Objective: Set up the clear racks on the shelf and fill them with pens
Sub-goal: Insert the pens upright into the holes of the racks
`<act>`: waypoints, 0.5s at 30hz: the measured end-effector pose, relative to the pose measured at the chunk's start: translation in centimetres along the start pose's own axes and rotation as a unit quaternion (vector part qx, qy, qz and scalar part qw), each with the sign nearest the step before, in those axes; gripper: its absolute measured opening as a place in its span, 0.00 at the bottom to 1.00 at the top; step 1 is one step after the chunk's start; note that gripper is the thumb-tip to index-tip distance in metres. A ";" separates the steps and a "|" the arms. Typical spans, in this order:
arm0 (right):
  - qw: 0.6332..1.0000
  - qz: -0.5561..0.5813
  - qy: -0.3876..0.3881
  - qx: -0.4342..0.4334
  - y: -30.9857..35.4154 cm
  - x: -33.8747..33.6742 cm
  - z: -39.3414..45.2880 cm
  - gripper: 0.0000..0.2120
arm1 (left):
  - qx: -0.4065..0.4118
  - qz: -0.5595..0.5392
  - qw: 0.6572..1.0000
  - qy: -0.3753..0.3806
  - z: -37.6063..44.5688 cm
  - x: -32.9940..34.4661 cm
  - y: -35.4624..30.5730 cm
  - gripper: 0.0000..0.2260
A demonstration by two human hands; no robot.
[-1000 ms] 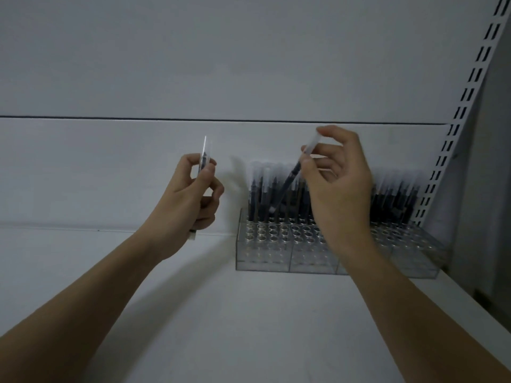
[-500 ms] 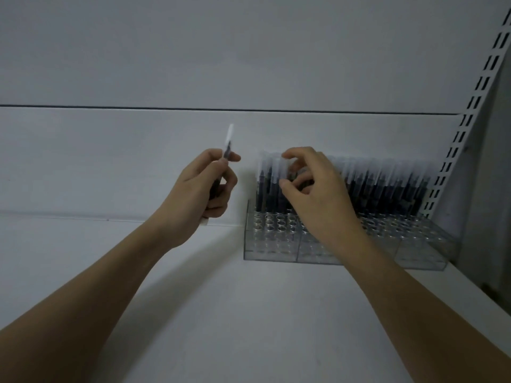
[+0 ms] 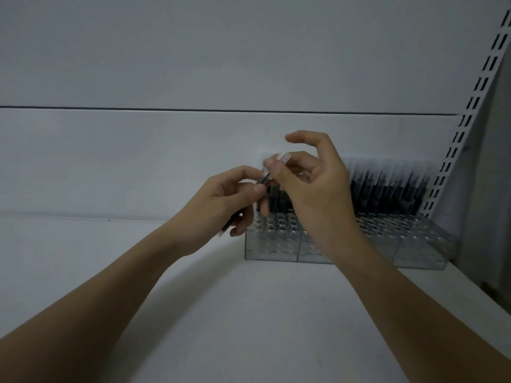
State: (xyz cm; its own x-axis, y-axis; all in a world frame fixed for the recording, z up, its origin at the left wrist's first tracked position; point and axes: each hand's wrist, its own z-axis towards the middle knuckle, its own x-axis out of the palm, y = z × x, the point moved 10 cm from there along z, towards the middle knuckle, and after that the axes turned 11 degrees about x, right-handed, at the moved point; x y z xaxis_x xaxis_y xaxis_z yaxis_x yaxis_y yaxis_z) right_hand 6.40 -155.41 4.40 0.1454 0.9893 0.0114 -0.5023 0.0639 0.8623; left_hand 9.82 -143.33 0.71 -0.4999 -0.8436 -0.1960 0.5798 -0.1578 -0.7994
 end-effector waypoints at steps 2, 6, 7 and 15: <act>1.000 0.011 0.008 0.005 0.0 0.1 0.0 0.14 | 0.003 -0.001 1.000 -0.010 0.0 -0.2 -0.1 0.05; 1.000 0.017 0.000 -0.009 0.4 -0.2 -0.1 0.11 | 0.004 0.029 0.999 -0.027 0.0 -0.4 -0.2 0.06; 1.000 0.019 -0.014 -0.015 0.5 -0.6 0.0 0.11 | 0.004 0.037 0.999 -0.034 0.0 -0.6 -0.2 0.07; 0.985 0.011 -0.159 -0.072 1.9 -5.4 0.6 0.09 | 0.013 0.310 0.946 -0.097 0.0 -5.7 -0.3 0.09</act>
State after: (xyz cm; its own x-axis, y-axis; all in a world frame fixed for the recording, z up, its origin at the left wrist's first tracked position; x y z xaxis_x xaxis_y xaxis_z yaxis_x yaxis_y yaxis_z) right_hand 5.14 -160.72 6.24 0.3810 0.9013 0.2063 -0.6204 0.0838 0.7798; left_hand 12.52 -138.47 2.06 0.0670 -0.8563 -0.5121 0.7398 0.3870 -0.5504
